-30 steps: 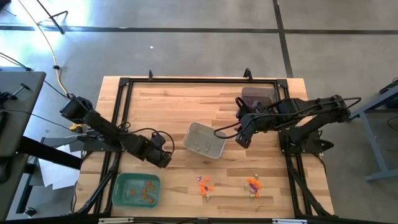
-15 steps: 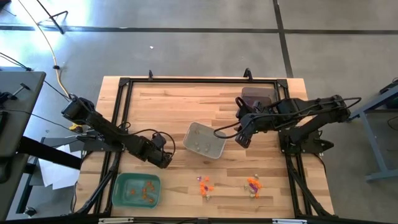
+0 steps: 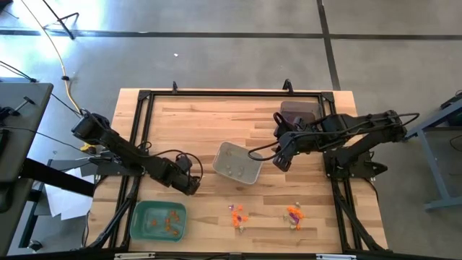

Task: Sort Halloween decoration
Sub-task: Put the violet witch hat toy into the black bin

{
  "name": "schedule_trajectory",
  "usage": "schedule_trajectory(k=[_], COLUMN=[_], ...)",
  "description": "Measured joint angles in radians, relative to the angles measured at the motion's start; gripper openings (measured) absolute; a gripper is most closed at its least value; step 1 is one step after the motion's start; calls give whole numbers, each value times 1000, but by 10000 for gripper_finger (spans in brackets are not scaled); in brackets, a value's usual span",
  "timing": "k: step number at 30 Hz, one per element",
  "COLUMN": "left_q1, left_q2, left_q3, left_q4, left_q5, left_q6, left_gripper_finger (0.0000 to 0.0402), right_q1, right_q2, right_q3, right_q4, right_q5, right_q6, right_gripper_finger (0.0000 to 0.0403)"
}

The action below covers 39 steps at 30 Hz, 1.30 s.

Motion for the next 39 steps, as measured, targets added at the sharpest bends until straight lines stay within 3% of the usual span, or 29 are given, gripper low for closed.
schedule_trajectory(k=[5,9,28,39], left_q1=[6,7,53,92], left_q2=[64,101,84,92], left_q3=[0,4,2,4], left_q4=[19,47,78,45], left_q5=[68,57,44,91], left_q6=[-12,13,57,55], left_gripper_finger=[159,159,155,58], right_q1=[0,0,0,0], right_q2=[0,0,0,0], right_q3=[0,0,0,0], right_q4=[0,1,0,0], right_q5=[0,1,0,0], right_q6=[-7,-11,-7,1], right_gripper_finger=[194,194,194,194])
